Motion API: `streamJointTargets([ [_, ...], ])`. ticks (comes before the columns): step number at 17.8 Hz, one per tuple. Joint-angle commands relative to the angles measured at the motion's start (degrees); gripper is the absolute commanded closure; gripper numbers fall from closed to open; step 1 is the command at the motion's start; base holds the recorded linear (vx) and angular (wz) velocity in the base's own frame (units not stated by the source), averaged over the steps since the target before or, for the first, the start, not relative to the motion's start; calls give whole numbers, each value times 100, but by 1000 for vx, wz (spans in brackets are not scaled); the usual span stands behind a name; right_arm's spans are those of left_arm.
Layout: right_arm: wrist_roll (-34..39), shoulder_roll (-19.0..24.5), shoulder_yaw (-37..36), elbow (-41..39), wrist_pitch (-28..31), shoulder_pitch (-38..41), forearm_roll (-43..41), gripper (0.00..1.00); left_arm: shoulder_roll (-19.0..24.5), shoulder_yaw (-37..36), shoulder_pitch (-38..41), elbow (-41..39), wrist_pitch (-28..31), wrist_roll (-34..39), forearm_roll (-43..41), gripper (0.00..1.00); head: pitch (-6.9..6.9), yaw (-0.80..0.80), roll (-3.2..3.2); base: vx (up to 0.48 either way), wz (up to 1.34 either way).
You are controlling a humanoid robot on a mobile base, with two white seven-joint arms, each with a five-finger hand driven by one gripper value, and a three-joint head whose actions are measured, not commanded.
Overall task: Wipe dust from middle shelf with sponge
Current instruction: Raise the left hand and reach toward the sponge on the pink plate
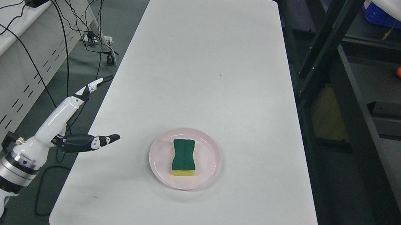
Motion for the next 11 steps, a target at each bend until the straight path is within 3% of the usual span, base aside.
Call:
streamJointTargets([
  [1,3,-100,0,-100,416,0,0,0,1273,166,-855,1127,-1023,-52,-2712,6,0,0,0,18,1],
  [4,3,-100,0,-100,416,0,0,0,1177,-210,-1391,1014,-1023,-52,-3717,6,0,0,0,37,1],
  [8,-6,-100,0,-100,425,0,0,0,1247,-940,-1708,750,-1023,-52,-3824,6,0,0,0,37,-4],
  [11,3,-100,0,-100,416,-8,0,0,1168,-1651,-1613,118,-1023,-60,-3824,6,0,0,0,25,0],
])
